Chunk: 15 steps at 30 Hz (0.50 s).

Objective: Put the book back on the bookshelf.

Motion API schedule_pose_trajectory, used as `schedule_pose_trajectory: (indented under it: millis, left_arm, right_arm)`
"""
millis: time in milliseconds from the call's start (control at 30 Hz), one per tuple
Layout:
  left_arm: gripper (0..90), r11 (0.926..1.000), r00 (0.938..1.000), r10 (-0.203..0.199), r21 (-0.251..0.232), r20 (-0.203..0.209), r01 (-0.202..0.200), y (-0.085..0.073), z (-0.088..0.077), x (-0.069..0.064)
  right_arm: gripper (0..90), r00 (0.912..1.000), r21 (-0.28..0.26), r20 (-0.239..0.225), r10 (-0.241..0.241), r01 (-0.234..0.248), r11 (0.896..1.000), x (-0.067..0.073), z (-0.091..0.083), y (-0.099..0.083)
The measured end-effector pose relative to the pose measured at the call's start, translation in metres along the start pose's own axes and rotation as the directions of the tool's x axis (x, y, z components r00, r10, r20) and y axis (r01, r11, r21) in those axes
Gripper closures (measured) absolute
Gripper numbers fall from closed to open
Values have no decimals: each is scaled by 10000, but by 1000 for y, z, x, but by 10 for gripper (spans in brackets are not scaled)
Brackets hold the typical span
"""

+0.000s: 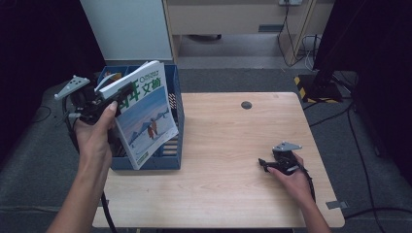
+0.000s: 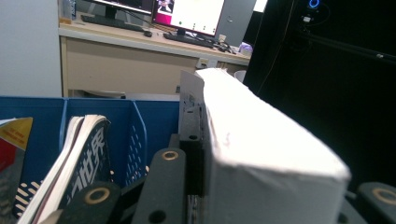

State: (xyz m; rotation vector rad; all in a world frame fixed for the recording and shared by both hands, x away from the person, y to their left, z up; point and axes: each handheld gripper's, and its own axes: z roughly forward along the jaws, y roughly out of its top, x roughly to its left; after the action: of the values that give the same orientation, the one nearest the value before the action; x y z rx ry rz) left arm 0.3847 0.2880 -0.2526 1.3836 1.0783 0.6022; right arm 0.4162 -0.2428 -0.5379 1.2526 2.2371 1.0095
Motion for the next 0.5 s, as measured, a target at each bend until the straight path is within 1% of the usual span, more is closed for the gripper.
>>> schedule_pose_trajectory:
  millis: [233, 500]
  left_arm:
    - [729, 10000, 9998, -31, 2, -177, 31, 1, 6, 3]
    - [729, 10000, 9996, -42, 37, -262, 43, 0, 8, 2]
  right_arm:
    - [253, 10000, 11, -19, -45, 45, 10000, 0, 0, 0]
    - [253, 10000, -6, -11, -28, 28, 10000, 0, 0, 0]
